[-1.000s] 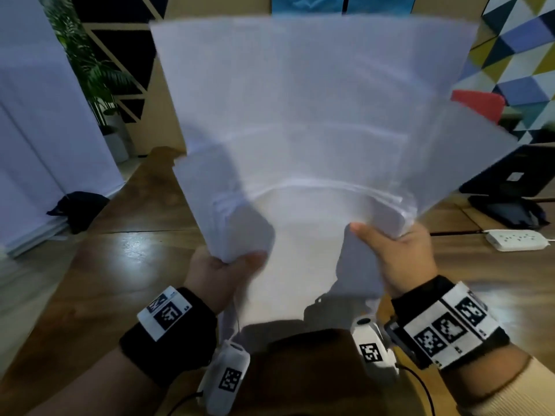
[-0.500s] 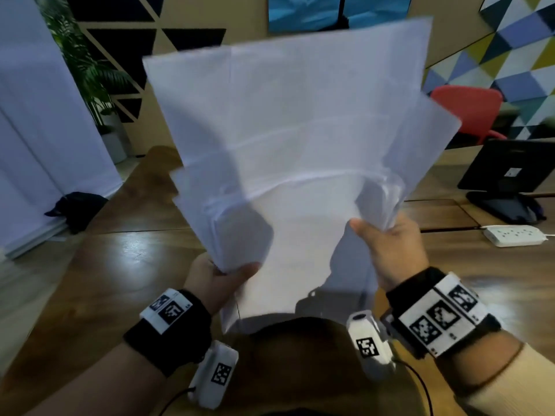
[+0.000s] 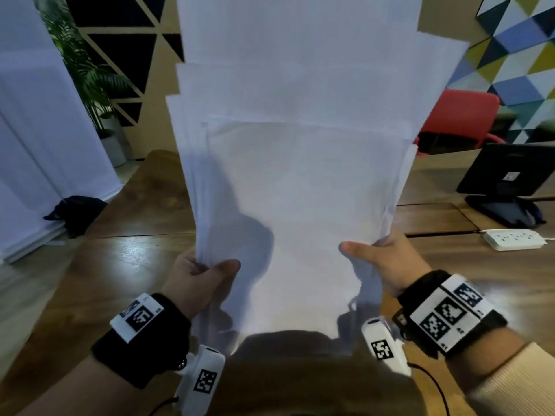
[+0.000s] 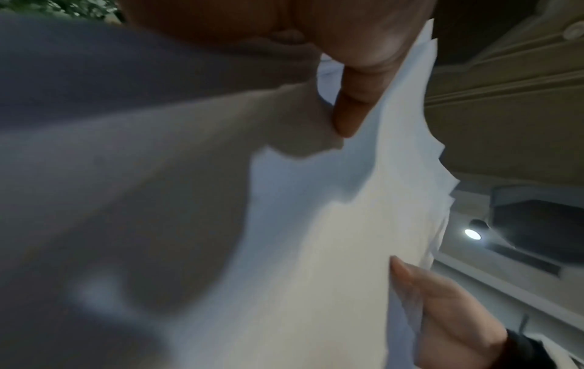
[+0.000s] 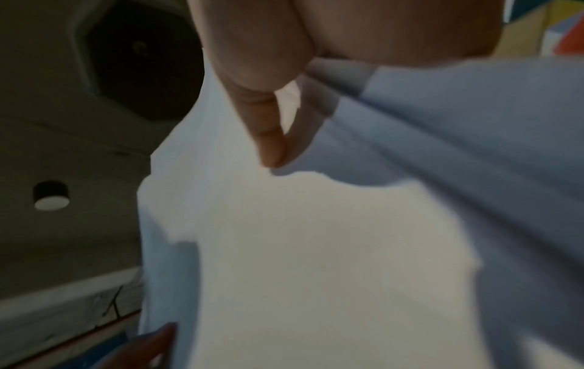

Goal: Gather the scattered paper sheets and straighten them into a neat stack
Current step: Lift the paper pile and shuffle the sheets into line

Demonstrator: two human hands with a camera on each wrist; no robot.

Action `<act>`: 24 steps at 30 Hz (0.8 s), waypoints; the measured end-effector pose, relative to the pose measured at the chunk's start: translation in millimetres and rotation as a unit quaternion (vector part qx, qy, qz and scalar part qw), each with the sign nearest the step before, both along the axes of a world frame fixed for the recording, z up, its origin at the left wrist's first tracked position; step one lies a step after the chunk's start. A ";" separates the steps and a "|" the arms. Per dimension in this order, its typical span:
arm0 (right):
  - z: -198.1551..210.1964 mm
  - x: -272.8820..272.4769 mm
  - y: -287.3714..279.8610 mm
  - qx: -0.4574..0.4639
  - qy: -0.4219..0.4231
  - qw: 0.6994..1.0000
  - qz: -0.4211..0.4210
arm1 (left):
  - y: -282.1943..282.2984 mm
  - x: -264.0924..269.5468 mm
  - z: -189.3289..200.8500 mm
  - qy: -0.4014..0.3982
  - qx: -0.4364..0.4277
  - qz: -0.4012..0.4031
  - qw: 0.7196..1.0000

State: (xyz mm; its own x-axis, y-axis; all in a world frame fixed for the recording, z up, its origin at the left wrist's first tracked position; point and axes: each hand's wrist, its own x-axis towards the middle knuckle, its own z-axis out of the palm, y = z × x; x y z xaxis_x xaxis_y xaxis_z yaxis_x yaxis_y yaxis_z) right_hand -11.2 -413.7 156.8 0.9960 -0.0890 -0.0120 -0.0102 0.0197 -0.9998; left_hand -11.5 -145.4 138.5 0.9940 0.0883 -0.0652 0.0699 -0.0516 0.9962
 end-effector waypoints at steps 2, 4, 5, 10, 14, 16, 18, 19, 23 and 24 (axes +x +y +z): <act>-10.1 -0.3 9.4 -0.003 0.000 0.999 -0.051 | -8.0 -1.1 -1.0 -0.005 0.016 -0.010 1.000; -15.6 -1.3 21.3 -0.007 -0.011 0.995 -0.097 | -20.5 -4.6 -3.0 -0.023 0.077 -0.032 0.996; -15.8 -2.7 27.2 -0.009 -0.021 0.993 -0.112 | -26.6 -7.6 -2.6 -0.038 0.110 -0.027 0.993; -9.8 -7.5 38.9 0.035 -0.078 0.992 -0.096 | -41.2 -13.9 0.9 -0.078 0.193 0.004 0.978; -16.7 -8.1 32.8 0.021 -0.068 0.992 -0.103 | -36.4 -7.8 0.2 -0.075 0.184 0.030 0.980; -21.9 -6.4 28.4 0.035 -0.068 0.989 -0.123 | -35.6 -7.3 1.7 -0.058 0.153 0.049 0.985; -21.1 -4.4 24.8 0.051 -0.067 0.988 -0.132 | -35.1 -6.7 2.7 -0.040 0.142 0.053 0.988; -19.2 -3.2 23.0 0.052 -0.071 0.987 -0.131 | -34.8 -6.9 3.9 -0.041 0.141 0.053 0.988; -0.9 -5.7 19.8 0.049 -0.126 0.983 -0.128 | -33.2 -11.0 19.5 -0.082 0.081 0.060 0.992; 3.7 -7.4 18.3 0.054 -0.149 0.980 -0.119 | -32.5 -12.5 24.1 -0.102 0.076 0.057 0.990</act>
